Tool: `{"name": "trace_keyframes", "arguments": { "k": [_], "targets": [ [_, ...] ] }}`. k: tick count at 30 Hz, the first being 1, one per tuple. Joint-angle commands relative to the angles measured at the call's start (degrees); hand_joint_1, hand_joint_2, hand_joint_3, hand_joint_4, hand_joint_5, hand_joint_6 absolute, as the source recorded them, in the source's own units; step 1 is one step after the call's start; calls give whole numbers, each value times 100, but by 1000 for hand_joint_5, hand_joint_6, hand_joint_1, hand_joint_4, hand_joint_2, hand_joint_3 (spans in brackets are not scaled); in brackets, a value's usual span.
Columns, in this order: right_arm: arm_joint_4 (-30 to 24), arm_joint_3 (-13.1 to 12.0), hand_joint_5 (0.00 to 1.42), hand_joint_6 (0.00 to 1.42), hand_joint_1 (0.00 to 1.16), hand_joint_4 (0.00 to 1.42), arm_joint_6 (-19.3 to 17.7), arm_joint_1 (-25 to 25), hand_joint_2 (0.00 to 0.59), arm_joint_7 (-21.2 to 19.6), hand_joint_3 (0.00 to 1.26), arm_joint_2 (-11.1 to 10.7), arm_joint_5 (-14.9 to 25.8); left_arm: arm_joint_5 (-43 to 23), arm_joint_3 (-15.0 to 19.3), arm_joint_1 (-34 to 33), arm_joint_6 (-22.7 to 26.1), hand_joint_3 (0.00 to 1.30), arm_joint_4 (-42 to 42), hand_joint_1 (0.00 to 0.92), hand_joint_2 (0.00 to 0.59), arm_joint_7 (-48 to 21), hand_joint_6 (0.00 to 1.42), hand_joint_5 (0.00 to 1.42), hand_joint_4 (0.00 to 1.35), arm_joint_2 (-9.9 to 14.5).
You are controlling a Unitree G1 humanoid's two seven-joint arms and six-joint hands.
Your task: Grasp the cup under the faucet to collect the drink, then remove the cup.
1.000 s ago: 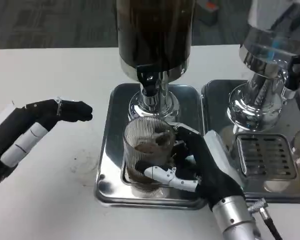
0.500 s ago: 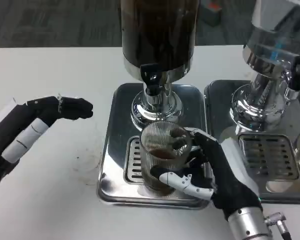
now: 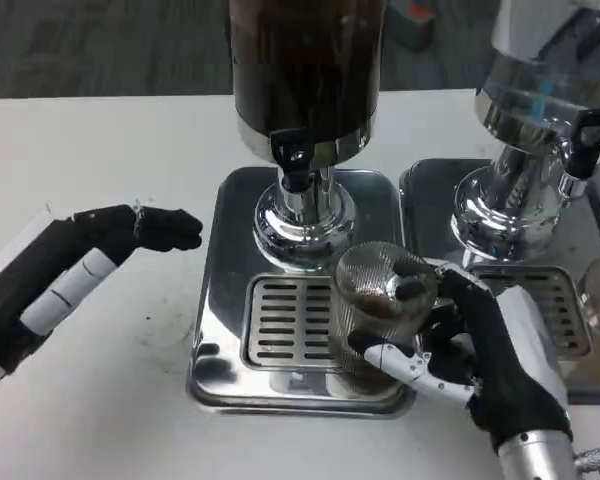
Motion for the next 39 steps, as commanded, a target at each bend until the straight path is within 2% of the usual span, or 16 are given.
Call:
{"name": "trace_keyframes", "arguments": {
  "k": [1,23,31,39],
  "targets": [
    [-251,-58,620,644,654,549,-84,18,254,-106,473,52,39,37,-43,-27,-109,465,56,0,132,-51,317,360,426,-44],
    [-965,-139,639,653,654,550,-35,276,254,21,486,-28,-24,265,-335,350,-607,454,-131,0,132,38,318,352,415,-50],
    [-1314,-198,639,672,659,550,71,466,251,148,488,-116,-106,639,-366,615,-1193,419,-272,0,136,199,301,322,359,125],
    [-1666,-213,655,676,664,557,169,697,246,269,488,-196,-128,979,-380,822,-1716,384,-294,0,135,482,281,279,307,404]
  ]
}}
